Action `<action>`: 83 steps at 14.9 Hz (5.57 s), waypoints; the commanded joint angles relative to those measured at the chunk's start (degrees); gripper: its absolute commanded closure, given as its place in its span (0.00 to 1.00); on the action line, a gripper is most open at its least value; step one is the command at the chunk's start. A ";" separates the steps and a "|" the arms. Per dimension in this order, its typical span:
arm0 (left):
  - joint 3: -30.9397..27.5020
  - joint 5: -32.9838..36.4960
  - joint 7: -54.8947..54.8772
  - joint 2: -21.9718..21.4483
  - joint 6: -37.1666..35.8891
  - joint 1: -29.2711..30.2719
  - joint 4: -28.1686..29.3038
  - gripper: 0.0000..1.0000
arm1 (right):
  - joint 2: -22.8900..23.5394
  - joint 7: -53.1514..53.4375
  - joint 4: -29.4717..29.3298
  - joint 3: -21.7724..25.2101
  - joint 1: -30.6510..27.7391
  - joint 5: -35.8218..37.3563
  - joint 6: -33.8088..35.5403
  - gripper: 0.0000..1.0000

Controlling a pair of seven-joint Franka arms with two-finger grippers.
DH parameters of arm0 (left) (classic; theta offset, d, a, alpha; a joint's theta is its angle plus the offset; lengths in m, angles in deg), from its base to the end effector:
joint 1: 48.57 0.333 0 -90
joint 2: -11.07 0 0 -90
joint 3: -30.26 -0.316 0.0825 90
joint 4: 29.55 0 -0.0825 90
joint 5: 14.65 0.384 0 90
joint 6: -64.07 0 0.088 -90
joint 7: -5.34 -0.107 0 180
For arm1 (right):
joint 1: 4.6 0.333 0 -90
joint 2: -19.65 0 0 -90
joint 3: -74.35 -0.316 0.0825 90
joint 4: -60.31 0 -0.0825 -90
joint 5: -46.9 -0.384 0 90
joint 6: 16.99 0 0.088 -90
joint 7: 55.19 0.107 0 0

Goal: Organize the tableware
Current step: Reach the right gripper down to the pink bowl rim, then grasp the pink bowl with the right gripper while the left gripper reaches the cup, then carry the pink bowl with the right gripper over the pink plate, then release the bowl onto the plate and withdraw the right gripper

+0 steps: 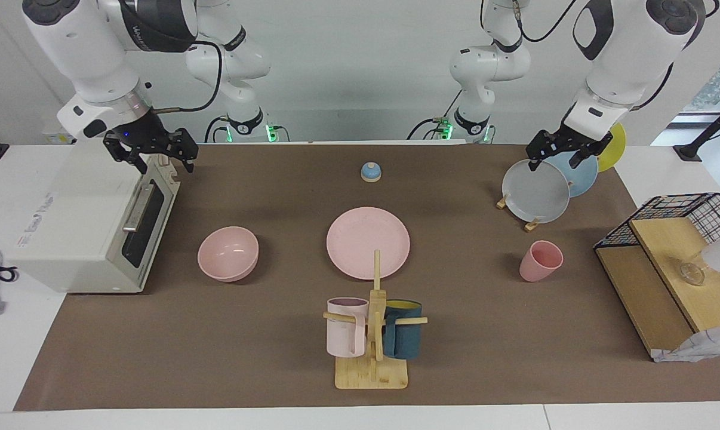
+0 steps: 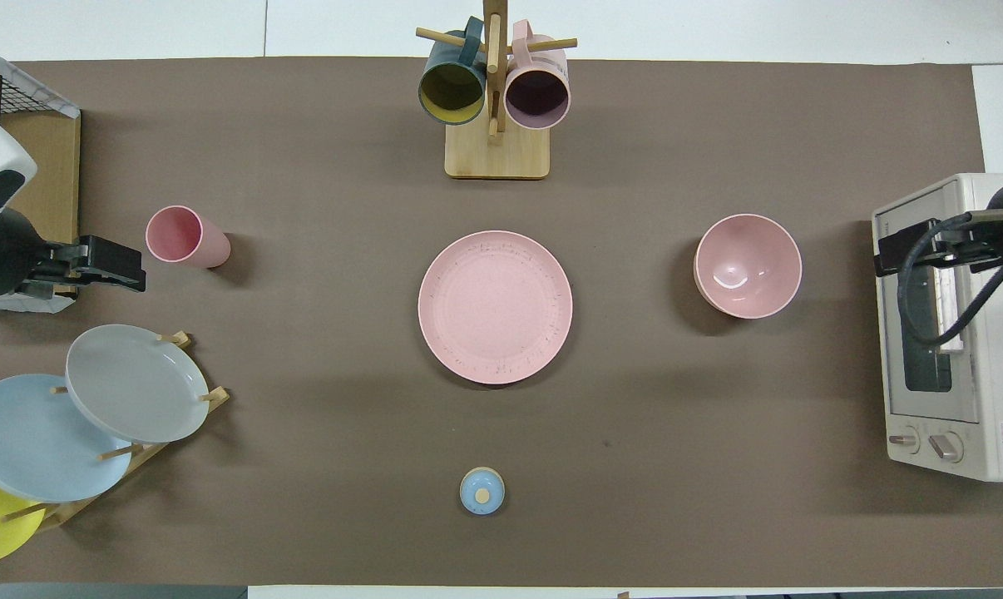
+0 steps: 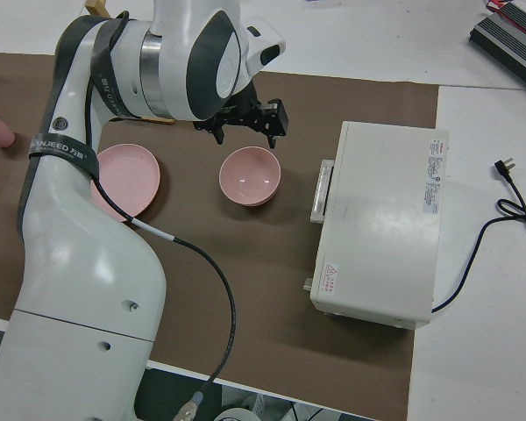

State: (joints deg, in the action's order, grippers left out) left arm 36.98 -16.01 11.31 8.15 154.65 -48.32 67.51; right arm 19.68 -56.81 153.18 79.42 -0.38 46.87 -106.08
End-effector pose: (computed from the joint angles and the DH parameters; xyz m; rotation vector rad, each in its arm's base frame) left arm 0.5327 -0.0644 0.5949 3.1291 -0.0116 -0.1002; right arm 0.5510 -0.0081 0.5993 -3.1379 -0.0211 0.1043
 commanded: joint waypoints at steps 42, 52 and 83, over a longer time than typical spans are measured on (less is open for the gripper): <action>0.31 0.31 -0.08 6.08 10.23 2.21 -0.39 0.00 | 24.45 37.78 -9.40 -5.59 30.56 5.21 -14.83 1.00; 0.31 0.83 0.36 17.86 22.97 -0.17 -0.39 0.00 | 33.38 47.50 -14.93 -6.30 36.56 5.74 -22.08 1.00; 0.48 4.97 -0.53 18.92 15.38 -0.43 -4.74 1.00 | 9.30 11.21 -15.37 -4.37 5.04 3.19 6.65 0.00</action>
State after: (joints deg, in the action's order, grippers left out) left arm 37.22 -11.24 10.10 27.81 178.62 -48.02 69.64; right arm 30.64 -43.73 134.13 75.77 8.91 50.63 -99.39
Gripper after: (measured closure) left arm 0.956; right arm 0.000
